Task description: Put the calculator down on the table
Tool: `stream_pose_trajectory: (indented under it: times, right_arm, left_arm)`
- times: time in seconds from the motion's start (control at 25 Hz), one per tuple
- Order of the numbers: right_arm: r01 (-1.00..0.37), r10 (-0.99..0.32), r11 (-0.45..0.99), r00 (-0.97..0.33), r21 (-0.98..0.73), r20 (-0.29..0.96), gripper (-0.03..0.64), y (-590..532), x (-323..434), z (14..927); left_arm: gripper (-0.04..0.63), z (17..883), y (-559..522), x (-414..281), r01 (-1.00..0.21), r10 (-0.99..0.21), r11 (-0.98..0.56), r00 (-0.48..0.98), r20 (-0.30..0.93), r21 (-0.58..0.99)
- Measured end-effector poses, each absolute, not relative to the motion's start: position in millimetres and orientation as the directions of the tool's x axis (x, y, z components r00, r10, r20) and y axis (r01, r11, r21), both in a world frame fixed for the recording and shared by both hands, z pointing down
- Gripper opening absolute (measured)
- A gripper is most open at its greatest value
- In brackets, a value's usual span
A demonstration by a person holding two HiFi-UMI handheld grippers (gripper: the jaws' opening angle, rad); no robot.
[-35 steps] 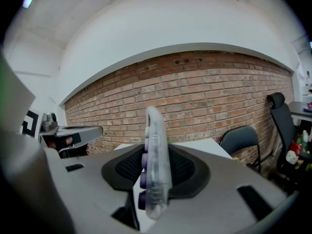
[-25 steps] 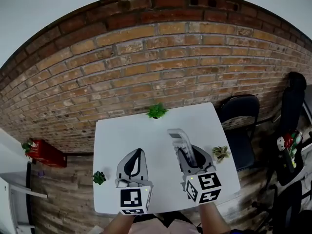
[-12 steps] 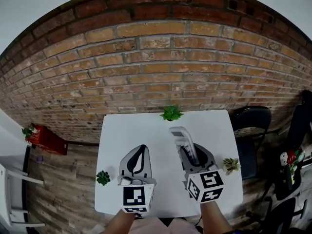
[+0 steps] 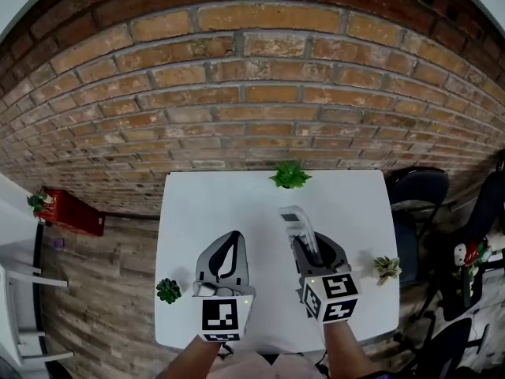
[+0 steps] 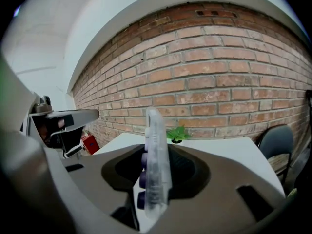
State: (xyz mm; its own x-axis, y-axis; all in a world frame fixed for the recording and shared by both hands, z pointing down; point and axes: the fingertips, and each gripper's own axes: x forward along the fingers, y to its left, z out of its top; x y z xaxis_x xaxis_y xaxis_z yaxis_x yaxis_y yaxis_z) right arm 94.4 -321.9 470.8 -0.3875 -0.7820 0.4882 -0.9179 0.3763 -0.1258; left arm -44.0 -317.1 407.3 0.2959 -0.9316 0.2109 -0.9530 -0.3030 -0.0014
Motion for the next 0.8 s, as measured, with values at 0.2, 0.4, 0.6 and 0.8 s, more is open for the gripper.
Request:
stream_pose_trajectory:
  times: [0.2, 0.4, 0.6, 0.8]
  right_arm:
    - [-0.925, -0.752, 0.356, -0.367, -0.130, 0.548, 0.135, -325.8, 91.3, 503.8]
    - [-0.931, -0.722, 0.341, -0.349, -0.132, 0.597, 0.135, -327.1, 91.1, 533.3]
    - [-0.934, -0.694, 0.330, -0.340, -0.140, 0.635, 0.135, -327.1, 87.1, 558.1]
    - [-0.937, -0.675, 0.316, -0.334, -0.151, 0.658, 0.135, -325.7, 84.3, 576.5]
  left_arm:
    - [0.012, 426.5, -329.7, -46.8, -0.951, -0.922, -0.309, 0.306, 0.236, 0.027]
    - [0.012, 443.5, -337.0, -49.1, -0.950, -0.915, -0.309, 0.309, 0.260, 0.040]
    - [0.012, 458.6, -343.6, -53.3, -0.950, -0.909, -0.310, 0.310, 0.279, 0.043]
    - [0.012, 472.3, -346.4, -55.0, -0.948, -0.898, -0.317, 0.315, 0.307, 0.044]
